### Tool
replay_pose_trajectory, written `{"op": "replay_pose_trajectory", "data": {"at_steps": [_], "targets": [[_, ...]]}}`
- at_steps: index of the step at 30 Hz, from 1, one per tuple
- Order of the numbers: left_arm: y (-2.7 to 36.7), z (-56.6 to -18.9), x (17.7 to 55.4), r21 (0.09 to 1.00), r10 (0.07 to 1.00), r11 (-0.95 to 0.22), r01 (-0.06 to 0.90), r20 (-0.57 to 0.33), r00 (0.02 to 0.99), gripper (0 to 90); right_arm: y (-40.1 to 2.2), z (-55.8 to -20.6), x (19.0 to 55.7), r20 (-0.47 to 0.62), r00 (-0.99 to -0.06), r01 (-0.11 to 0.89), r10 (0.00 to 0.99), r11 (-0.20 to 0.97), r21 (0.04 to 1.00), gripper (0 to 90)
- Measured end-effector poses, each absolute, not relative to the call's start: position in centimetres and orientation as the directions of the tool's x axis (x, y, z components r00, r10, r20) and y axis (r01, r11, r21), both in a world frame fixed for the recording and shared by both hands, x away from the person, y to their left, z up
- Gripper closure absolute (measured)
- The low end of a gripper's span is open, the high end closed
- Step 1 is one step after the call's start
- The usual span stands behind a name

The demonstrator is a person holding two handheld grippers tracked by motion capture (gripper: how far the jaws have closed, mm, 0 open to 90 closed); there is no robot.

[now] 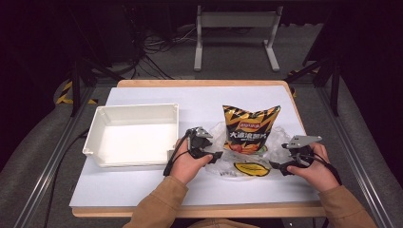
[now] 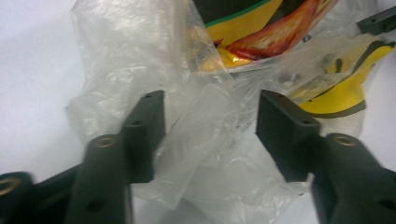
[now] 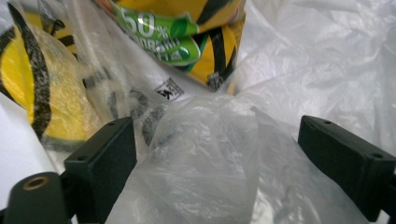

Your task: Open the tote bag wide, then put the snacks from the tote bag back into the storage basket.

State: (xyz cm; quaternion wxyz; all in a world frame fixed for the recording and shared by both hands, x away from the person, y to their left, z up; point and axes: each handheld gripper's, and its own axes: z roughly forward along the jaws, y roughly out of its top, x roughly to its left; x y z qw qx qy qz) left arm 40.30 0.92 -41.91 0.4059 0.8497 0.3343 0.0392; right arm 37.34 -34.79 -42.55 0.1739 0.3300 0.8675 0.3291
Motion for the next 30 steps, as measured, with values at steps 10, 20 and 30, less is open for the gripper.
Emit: {"op": "replay_pose_trajectory", "data": {"at_steps": [10,20,30], "targets": [[1.7,-38.4,39.2,0.777,0.552,-0.439,0.451,-0.163,0.818,21.7,-34.9,-42.2,37.0,-0.089,-0.712,0.413,0.696,0.519,0.749,11.7],[2.8,-34.7,39.1,0.820,0.543,-0.428,0.380,-0.103,0.833,16.5,-35.0,-42.2,36.7,-0.081,-0.700,0.413,0.709,0.495,0.764,12.3],[2.9,-32.2,39.6,0.875,0.510,-0.364,0.318,-0.099,0.854,12.8,-34.9,-42.0,36.9,-0.062,-0.704,0.404,0.707,0.471,0.784,12.4]]}}
